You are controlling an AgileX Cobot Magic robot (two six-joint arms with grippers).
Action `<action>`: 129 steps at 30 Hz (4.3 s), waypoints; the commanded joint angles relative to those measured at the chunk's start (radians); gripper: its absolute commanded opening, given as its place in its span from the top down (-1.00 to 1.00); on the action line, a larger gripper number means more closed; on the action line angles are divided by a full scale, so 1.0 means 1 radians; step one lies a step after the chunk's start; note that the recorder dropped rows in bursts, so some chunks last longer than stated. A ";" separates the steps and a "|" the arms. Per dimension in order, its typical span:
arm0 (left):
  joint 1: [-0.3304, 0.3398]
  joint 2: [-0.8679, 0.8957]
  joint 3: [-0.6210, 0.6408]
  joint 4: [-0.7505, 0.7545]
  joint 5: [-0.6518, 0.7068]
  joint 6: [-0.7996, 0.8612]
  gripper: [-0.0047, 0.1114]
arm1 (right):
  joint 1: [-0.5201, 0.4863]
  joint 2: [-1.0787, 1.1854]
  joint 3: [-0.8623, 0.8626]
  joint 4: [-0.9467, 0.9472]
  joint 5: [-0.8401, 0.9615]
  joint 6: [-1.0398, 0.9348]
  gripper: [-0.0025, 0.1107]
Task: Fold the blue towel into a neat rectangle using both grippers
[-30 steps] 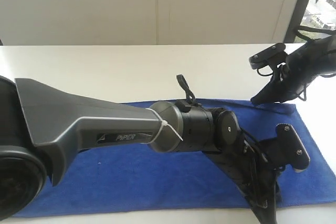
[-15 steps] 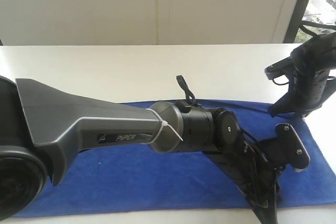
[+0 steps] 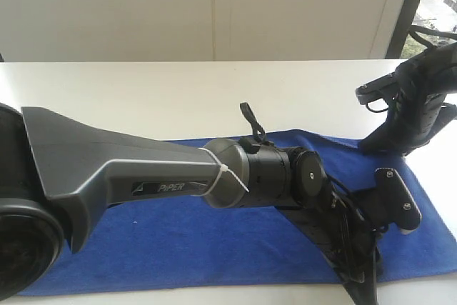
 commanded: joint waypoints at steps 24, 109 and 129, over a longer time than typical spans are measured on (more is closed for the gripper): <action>-0.009 0.035 0.015 0.007 0.057 -0.006 0.92 | -0.002 -0.102 -0.006 0.324 0.136 -0.556 0.80; -0.009 0.035 0.015 -0.010 0.057 -0.006 0.92 | 0.066 -0.004 -0.008 0.467 -0.321 -0.905 0.12; -0.009 0.035 0.015 -0.014 0.059 -0.002 0.92 | 0.047 0.006 0.013 0.395 -0.245 -0.883 0.02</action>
